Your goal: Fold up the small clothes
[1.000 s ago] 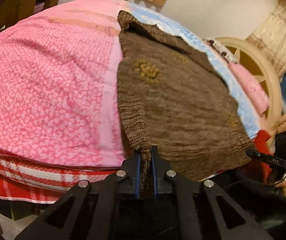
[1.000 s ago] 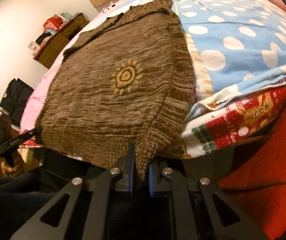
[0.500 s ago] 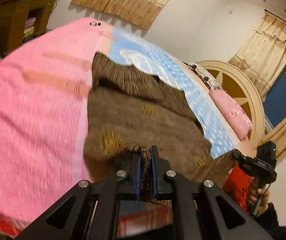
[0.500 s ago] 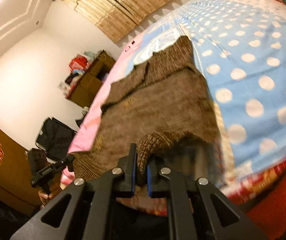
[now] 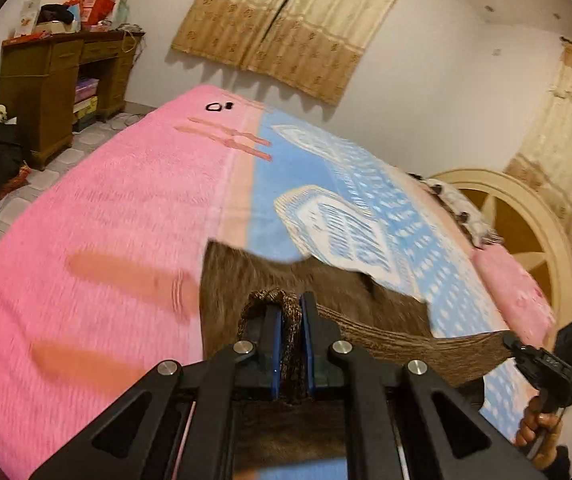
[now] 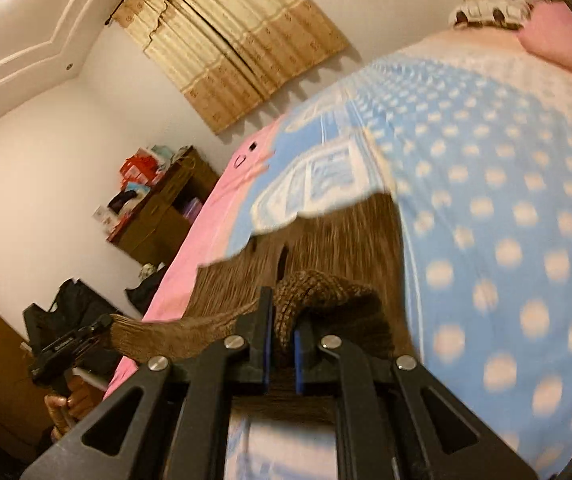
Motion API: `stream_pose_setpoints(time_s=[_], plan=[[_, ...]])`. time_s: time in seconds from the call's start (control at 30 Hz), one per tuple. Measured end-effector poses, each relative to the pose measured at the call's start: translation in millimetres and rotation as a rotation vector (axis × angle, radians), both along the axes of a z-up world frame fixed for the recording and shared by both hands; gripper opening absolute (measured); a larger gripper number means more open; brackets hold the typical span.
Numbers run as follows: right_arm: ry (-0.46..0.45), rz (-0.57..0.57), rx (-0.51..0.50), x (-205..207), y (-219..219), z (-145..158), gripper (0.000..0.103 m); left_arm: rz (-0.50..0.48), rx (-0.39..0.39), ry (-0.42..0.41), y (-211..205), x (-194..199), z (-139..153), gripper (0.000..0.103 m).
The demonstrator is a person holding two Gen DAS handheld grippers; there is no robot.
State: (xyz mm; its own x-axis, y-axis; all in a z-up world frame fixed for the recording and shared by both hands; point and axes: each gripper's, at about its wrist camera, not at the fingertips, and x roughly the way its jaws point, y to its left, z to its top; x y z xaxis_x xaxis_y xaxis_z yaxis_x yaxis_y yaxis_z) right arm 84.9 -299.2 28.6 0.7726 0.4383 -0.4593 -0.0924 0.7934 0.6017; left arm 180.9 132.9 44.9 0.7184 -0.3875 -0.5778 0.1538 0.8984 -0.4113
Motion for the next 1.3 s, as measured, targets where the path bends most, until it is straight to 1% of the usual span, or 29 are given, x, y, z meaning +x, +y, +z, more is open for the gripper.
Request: stream_pose_setpoints(time_s=[0.07, 0.1, 0.13, 0.2, 0.27, 0.3, 0.33, 0.37, 0.4, 0.43, 0.5, 0.57, 0.6, 0.63, 0.7, 0.73, 0.77, 0.8, 0.83, 0.87, 0.9, 0.93, 0.97, 1.0, 1.07, 1.1, 1.17, 1.23, 1.3], plan=[[0.0, -0.017, -0.008, 29.6, -2.2, 3.1, 0.011, 0.029, 0.008, 0.035, -3.2, 28.5, -10.3, 0.008], [0.005, -0.033, -0.015, 51.6, -3.3, 2.9, 0.011, 0.052, 0.025, 0.064, -6.6, 51.6, -22.0, 0.008], [0.013, -0.04, -0.019, 64.8, -3.4, 0.7, 0.011, 0.069, 0.036, 0.084, -8.0, 63.1, -29.3, 0.009], [0.043, -0.054, -0.029, 96.1, -3.7, -9.0, 0.011, 0.1, 0.038, 0.15, -12.9, 96.4, -55.6, 0.009], [0.088, -0.073, -0.042, 133.7, -2.3, -30.7, 0.011, 0.129, 0.023, 0.241, -12.0, 124.7, -88.8, 0.009], [0.111, -0.082, -0.053, 148.6, -1.5, -43.5, 0.014, 0.137, 0.009, 0.289, -9.5, 135.0, -103.3, 0.009], [0.132, -0.088, -0.065, 160.2, -1.0, -53.7, 0.016, 0.14, -0.006, 0.323, -7.6, 142.3, -110.0, 0.009], [0.156, -0.099, -0.08, 169.3, -1.0, -64.2, 0.018, 0.139, -0.037, 0.35, -3.8, 147.3, -119.0, 0.009], [0.189, -0.112, -0.095, 179.3, -1.2, -76.5, 0.026, 0.133, -0.098, 0.335, 3.1, 149.2, -122.6, 0.009], [0.218, -0.123, -0.11, 185.7, -1.9, -84.9, 0.036, 0.127, -0.118, 0.331, 6.0, 145.1, -118.9, 0.009], [0.224, -0.144, -0.135, 189.0, -5.8, -90.7, 0.047, 0.082, -0.145, 0.366, 12.9, 151.9, -114.9, 0.009], [0.195, -0.178, -0.178, 182.1, -9.9, -84.1, 0.051, 0.054, -0.161, 0.394, 19.1, 151.1, -108.5, 0.009], [0.176, -0.197, -0.202, 177.4, -10.4, -77.9, 0.055, 0.043, -0.154, 0.384, 20.7, 144.9, -103.0, 0.01], [0.145, -0.215, -0.228, 170.0, -10.6, -69.0, 0.056, 0.035, -0.137, 0.368, 20.8, 139.9, -98.3, 0.01], [0.079, -0.185, -0.247, 156.5, -3.5, -54.4, 0.055, 0.038, 0.002, 0.3, 15.3, 114.8, -81.2, 0.012], [0.054, -0.112, -0.272, 144.5, 10.1, -46.9, 0.054, 0.048, 0.055, 0.271, 13.8, 108.0, -75.7, 0.012], [0.053, -0.069, -0.294, 140.8, 19.5, -46.0, 0.052, 0.055, 0.122, 0.223, 10.4, 95.5, -68.1, 0.013], [0.055, -0.001, -0.329, 134.0, 34.2, -46.4, 0.046, 0.054, 0.181, 0.172, 4.9, 79.4, -59.7, 0.015], [0.075, 0.077, -0.37, 127.6, 52.6, -51.3, 0.039, 0.055, 0.206, 0.151, 5.3, 74.4, -58.5, 0.016], [0.103, 0.125, -0.391, 126.1, 64.0, -57.8, 0.037, 0.054, 0.228, 0.131, 2.4, 66.3, -54.8, 0.023], [0.126, 0.152, -0.399, 126.1, 70.4, -64.4, 0.033, 0.048, 0.244, 0.112, -2.8, 55.2, -52.2, 0.035], [0.158, 0.174, -0.418, 127.1, 78.7, -73.7, 0.033, 0.041, 0.245, 0.104, -3.6, 54.2, -52.7, 0.043], [0.172, 0.181, -0.445, 128.2, 84.6, -80.1, 0.033, 0.011, 0.239, 0.085, -11.6, 46.0, -53.3, 0.056], [0.182, 0.187, -0.475, 130.1, 90.4, -86.0, 0.033, -0.032, 0.241, 0.069, -19.7, 41.9, -54.7, 0.06], [0.17, 0.178, -0.518, 135.0, 96.6, -87.3, 0.033, -0.121, 0.282, 0.069, -40.3, 41.7, -60.4, 0.06], [0.172, 0.185, -0.52, 140.6, 97.7, -84.8, 0.033, -0.175, 0.326, 0.084, -57.7, 42.7, -68.2, 0.06], [0.207, 0.191, -0.505, 160.0, 96.3, -82.5, 0.033, -0.227, 0.369, 0.096, -79.0, 46.9, -80.7, 0.06], [0.231, 0.167, -0.476, 184.5, 91.0, -80.4, 0.033, -0.249, 0.411, 0.103, -94.9, 57.1, -91.2, 0.06], [0.212, 0.145, -0.446, 207.3, 90.9, -75.9, 0.033, -0.212, 0.459, 0.11, -101.1, 72.5, -96.4, 0.06]])
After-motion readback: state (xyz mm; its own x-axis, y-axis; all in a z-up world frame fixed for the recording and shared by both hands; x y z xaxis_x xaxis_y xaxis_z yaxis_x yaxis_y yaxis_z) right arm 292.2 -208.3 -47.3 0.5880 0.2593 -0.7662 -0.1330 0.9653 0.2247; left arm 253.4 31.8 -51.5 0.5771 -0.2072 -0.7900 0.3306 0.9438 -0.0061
